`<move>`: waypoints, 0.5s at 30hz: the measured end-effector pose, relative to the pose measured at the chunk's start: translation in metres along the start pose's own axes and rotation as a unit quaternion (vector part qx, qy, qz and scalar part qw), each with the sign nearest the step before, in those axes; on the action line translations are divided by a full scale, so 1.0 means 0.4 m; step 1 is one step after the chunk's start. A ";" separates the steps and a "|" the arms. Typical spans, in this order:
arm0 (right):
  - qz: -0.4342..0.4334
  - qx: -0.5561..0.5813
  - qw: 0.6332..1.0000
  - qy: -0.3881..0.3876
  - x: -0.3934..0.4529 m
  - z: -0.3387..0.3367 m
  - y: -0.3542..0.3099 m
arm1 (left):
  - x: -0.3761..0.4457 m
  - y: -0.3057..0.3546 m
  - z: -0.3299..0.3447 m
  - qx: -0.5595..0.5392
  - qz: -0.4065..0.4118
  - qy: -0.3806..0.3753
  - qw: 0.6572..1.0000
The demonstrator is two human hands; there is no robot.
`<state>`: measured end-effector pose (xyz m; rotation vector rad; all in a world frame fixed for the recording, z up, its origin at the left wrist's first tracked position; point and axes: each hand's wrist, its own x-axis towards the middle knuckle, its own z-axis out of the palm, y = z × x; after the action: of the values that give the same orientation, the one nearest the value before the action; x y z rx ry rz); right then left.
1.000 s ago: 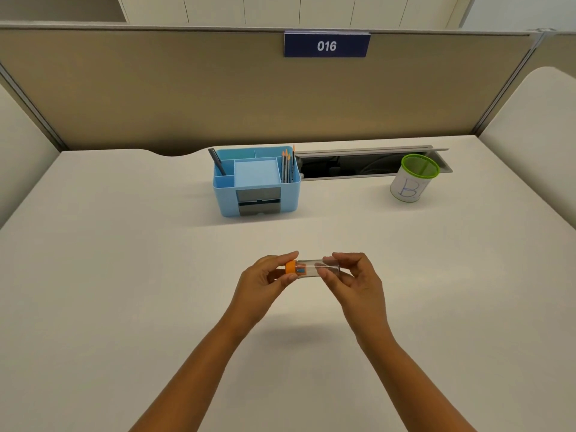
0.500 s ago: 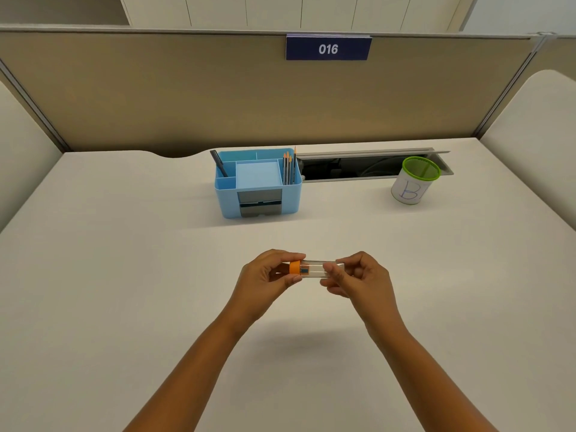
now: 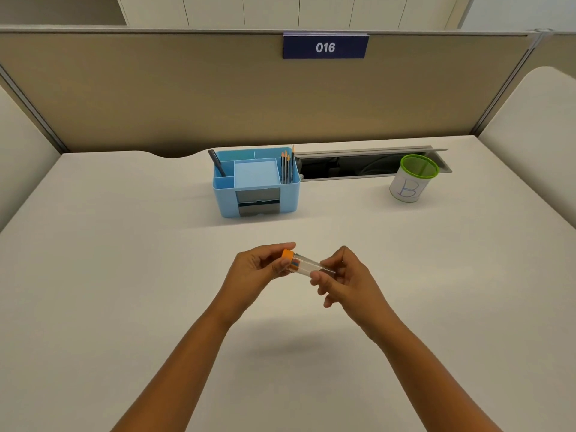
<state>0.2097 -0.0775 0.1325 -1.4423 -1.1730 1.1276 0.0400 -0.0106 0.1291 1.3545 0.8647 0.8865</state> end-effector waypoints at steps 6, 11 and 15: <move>-0.073 -0.070 0.992 0.074 -0.010 0.015 -0.002 | 0.011 -0.002 0.003 0.008 -0.025 -0.003 1.000; -0.047 -0.025 0.996 0.073 -0.003 0.018 0.002 | 0.012 -0.006 0.004 0.012 -0.016 0.000 1.000; -0.024 -0.023 0.998 0.051 0.015 0.009 0.002 | 0.010 -0.013 -0.004 0.020 -0.003 0.004 1.000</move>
<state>0.2071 -0.0711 0.1305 -1.4818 -1.1618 0.9888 0.0404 -0.0066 0.1237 1.3843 0.8960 0.8739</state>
